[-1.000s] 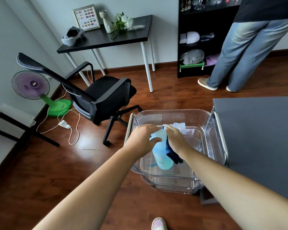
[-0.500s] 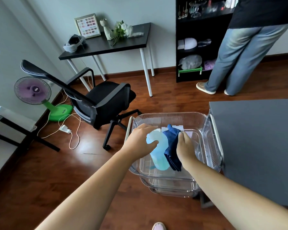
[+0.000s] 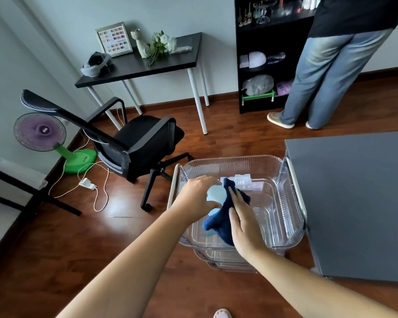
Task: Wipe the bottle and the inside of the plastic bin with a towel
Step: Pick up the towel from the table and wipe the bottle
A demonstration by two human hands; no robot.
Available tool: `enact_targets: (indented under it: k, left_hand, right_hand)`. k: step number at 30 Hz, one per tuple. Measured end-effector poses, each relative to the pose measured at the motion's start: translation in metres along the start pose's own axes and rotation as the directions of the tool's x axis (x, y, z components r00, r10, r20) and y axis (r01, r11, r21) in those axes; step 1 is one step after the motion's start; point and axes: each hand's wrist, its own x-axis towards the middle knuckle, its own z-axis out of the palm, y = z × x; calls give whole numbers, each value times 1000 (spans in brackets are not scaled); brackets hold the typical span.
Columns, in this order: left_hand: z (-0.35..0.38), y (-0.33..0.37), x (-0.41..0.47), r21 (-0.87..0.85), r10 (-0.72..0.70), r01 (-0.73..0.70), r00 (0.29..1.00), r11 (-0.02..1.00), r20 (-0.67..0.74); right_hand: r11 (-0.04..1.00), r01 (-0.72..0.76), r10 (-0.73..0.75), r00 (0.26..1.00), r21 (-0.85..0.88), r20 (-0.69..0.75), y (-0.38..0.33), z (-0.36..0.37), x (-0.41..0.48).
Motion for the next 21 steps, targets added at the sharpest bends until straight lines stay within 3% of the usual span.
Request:
enact_targets:
  k: [2, 7, 10, 12, 14, 17, 19, 21]
  left_hand:
    - [-1, -2, 2, -28, 6, -6, 1000, 1000, -1]
    - [-4, -7, 4, -54, 9, -8, 1000, 999, 16]
    - [-2, -9, 2, -36, 28, -27, 999, 999, 22]
    - [-1, -10, 2, -38, 32, -31, 999, 999, 24]
    - [-1, -9, 2, -32, 38, -37, 999, 999, 24]
    - [-1, -9, 4, -22, 42, -42, 999, 999, 19]
    - [-1, -9, 4, -34, 32, -31, 999, 999, 8]
    - [0, -9, 5, -34, 33, -34, 999, 999, -7]
  right_hand:
    - [993, -38, 35, 999, 115, 26, -2, -1, 22]
    - [918, -321, 241, 918, 232, 315, -9, -5, 76]
    - [908, -218, 157, 969, 358, 191, 2, 3, 45]
    - [943, -77, 64, 997, 325, 51, 10, 14, 13]
    - [958, -59, 69, 997, 282, -26, 8, 17, 7]
    - [925, -182, 169, 983, 334, 68, 2, 13, 41]
    - [892, -339, 284, 935, 298, 213, -3, 6, 73]
    - [867, -404, 327, 903, 292, 278, -4, 3, 85]
